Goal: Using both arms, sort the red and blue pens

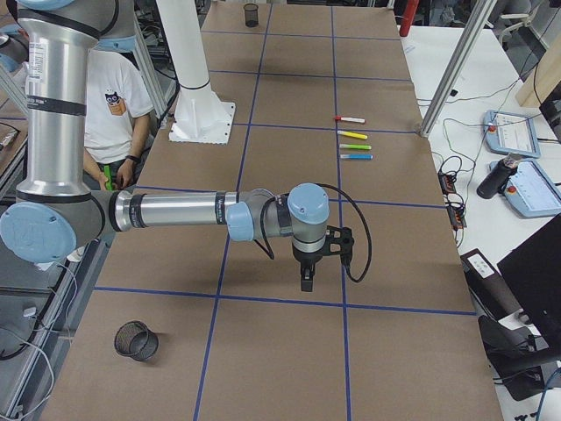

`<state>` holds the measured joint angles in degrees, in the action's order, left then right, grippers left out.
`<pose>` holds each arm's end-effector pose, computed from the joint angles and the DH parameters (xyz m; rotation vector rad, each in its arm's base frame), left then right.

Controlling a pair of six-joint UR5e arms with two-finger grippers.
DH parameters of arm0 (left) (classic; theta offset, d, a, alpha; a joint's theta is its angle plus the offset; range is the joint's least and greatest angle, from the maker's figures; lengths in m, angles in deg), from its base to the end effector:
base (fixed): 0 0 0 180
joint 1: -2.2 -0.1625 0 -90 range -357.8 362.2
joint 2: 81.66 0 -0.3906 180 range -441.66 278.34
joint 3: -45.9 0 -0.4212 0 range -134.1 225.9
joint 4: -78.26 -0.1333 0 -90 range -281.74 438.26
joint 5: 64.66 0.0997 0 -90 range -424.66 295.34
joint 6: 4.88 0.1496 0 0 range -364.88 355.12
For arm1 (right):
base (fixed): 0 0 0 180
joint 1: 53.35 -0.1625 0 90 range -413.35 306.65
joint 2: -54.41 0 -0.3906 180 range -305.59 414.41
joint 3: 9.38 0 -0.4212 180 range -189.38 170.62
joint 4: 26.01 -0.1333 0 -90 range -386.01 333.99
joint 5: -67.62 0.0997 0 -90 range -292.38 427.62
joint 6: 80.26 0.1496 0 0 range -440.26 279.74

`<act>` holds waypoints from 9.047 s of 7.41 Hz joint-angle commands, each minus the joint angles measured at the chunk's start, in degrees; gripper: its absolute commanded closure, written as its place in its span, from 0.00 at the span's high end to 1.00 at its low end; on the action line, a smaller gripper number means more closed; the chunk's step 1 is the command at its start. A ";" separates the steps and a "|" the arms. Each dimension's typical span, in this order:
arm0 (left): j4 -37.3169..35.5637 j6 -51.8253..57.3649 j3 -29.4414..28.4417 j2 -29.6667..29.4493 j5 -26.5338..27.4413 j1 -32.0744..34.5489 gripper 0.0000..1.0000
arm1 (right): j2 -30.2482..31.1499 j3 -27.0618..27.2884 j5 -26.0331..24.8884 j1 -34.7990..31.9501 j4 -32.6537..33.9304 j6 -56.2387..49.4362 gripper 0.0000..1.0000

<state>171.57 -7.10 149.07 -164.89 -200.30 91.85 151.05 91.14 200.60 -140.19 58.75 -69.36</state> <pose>-0.0234 -0.4886 0.5897 0.1425 0.7979 0.0367 0.0042 -0.4918 0.6142 0.0589 -0.7615 0.0688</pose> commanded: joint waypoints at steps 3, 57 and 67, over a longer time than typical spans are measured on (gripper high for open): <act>0.03 0.12 0.63 0.18 0.11 0.00 1.00 | 0.57 0.72 0.34 0.00 -0.03 0.00 1.00; 17.34 -51.65 -49.20 -65.83 21.47 -50.10 0.55 | 3.20 1.34 5.53 5.27 -8.47 2.20 1.00; 17.08 -52.26 -49.30 -65.74 21.47 -50.01 0.00 | 3.20 1.34 5.53 5.54 -8.47 2.28 1.00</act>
<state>188.73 -59.07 99.51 -230.64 -178.83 41.78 154.25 92.48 206.13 -134.66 50.31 -67.15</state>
